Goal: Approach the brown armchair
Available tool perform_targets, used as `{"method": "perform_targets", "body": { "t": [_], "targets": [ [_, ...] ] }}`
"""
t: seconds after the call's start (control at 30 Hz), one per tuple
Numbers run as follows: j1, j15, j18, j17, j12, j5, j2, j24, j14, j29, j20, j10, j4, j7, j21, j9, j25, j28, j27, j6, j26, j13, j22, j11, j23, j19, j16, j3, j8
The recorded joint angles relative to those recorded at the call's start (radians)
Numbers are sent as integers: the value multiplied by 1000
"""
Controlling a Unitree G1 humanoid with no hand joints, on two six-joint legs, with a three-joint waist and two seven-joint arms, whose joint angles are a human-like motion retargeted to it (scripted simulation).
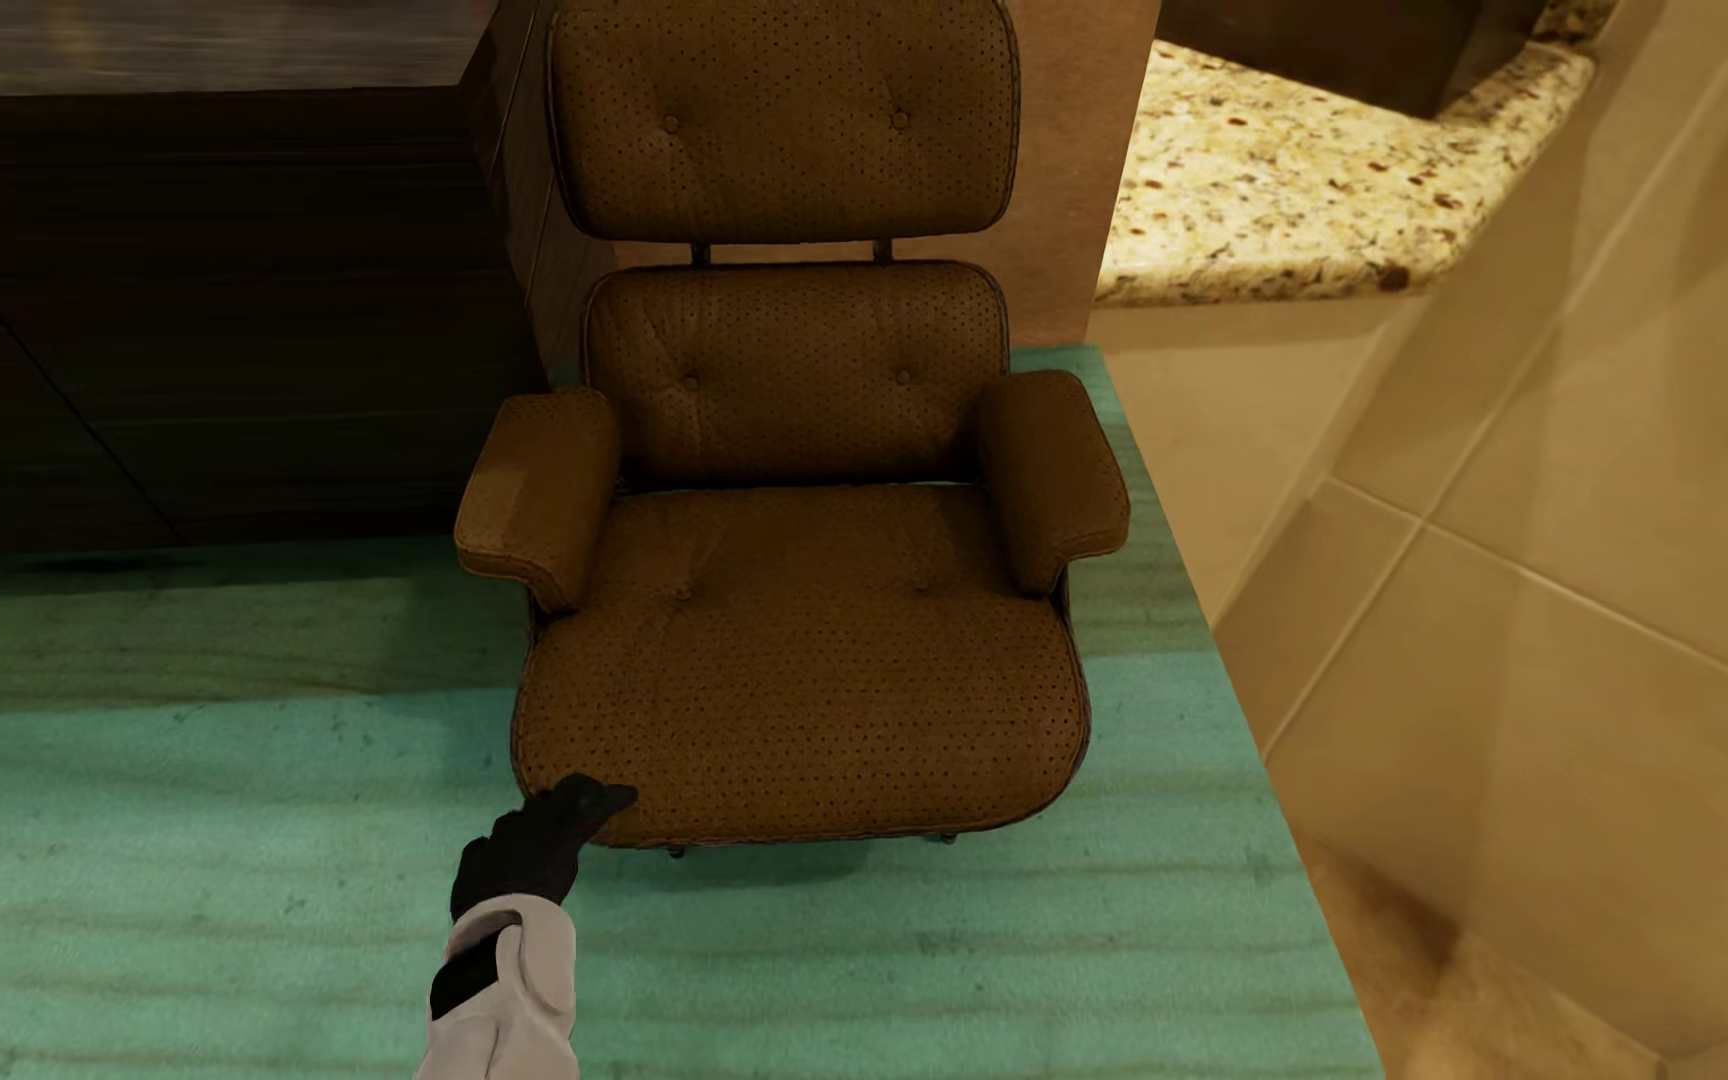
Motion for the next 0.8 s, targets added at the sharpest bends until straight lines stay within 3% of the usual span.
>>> {"method": "perform_targets", "body": {
  "t": [0.03,0.1,0.13,0.23,0.27,0.33,0.43,0.5,0.57,0.67,0.8],
  "targets": [
    [3,5,-3,12,14,1,2,-37,-5,-62,16,5,3,6,-12,-3,-21,31,-9,-1,6,16,-6,-2,-39,1,-16,-6,0],
    [9,12,-10,15,49,11,6,-94,-15,-135,33,17,14,25,7,-9,-82,7,-25,-1,41,4,21,-12,-86,-3,-29,-16,10],
    [17,15,-13,16,67,16,13,-76,-16,-147,23,16,18,37,10,-12,-95,-16,-26,0,73,-18,51,-27,-103,-3,-21,-19,20],
    [55,31,-19,23,104,26,43,53,-3,-153,-13,-7,21,83,20,-20,-90,-56,-41,4,195,-87,230,-79,-192,2,-16,-17,54],
    [65,34,-21,15,117,27,50,66,-3,-165,1,-9,20,97,39,-22,-100,-90,-50,5,223,-114,296,-89,-219,2,-22,-15,68],
    [86,34,-24,12,165,32,59,88,-10,-178,19,-10,23,128,40,-26,-51,-190,-87,9,246,-162,376,-98,-270,2,-28,-13,96],
    [122,26,-32,10,265,55,46,115,-34,-202,46,-18,38,184,65,-27,23,-235,-128,18,213,-211,361,-69,-336,-1,-37,-8,147],
    [135,25,-38,9,309,84,23,115,-49,-218,83,-14,61,221,92,-25,39,-220,-135,25,210,-218,348,-36,-363,-8,-43,-4,182],
    [141,33,-43,4,312,115,-1,148,-53,-216,79,-14,82,257,110,-21,46,-242,-132,29,194,-211,359,-13,-370,-10,-25,-4,217],
    [128,44,-46,2,257,151,-36,204,-62,-223,46,5,110,300,97,-13,52,-264,-99,29,153,-176,344,3,-338,-13,8,-7,260],
    [124,30,-40,-9,143,162,-42,201,-75,-203,9,-5,111,331,57,-5,40,-169,-9,22,99,-112,301,-30,-213,-10,18,-12,293]
  ]
}}
